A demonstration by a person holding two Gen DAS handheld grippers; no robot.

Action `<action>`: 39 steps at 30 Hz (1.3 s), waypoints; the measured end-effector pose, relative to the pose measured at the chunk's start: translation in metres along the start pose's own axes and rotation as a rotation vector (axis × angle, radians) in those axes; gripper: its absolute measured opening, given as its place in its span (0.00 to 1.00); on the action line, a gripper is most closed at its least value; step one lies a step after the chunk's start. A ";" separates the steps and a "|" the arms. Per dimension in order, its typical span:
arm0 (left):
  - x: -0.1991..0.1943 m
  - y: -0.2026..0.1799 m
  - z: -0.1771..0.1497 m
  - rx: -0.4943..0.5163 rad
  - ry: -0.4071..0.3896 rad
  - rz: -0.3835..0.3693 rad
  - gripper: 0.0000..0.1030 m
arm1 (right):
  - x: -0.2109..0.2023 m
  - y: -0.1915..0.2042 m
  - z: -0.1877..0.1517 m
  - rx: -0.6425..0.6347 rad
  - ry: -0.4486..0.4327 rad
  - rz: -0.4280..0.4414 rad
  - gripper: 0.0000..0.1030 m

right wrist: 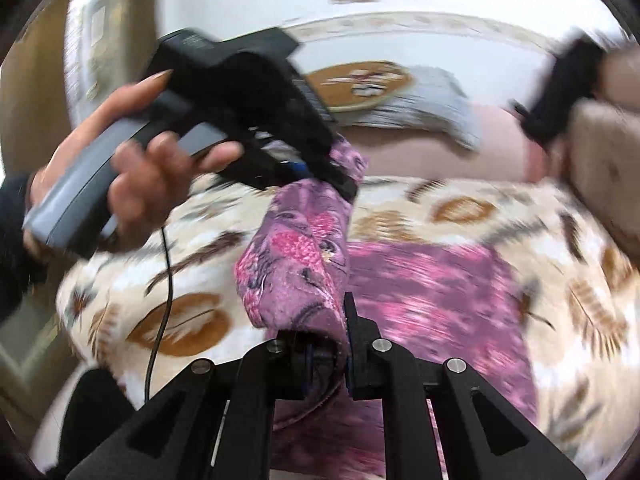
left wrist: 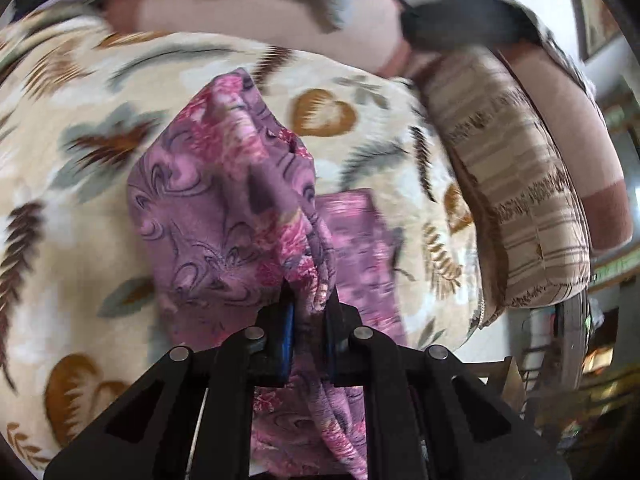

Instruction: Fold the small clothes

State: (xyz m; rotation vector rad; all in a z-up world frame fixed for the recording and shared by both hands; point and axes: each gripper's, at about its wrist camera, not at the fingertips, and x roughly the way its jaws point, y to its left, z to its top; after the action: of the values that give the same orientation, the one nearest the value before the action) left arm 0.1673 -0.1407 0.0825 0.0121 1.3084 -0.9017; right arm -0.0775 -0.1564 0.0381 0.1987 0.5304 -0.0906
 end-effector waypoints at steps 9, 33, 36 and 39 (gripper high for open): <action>0.096 -0.087 0.011 0.100 0.137 0.017 0.09 | -0.014 -0.100 -0.030 0.324 0.047 -0.085 0.09; 0.053 0.034 -0.032 -0.218 -0.044 0.075 0.57 | 0.088 -0.199 0.028 0.517 0.232 0.105 0.48; 0.062 0.030 -0.042 -0.199 -0.031 0.116 0.57 | 0.139 -0.187 0.035 0.436 0.348 0.039 0.04; 0.058 0.023 -0.046 -0.150 -0.047 0.146 0.57 | 0.136 -0.181 0.048 0.427 0.301 0.084 0.06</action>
State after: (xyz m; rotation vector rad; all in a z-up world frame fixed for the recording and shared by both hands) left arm 0.1413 -0.1359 0.0093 -0.0301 1.3112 -0.6744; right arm 0.0385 -0.3481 -0.0210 0.6586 0.7987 -0.0918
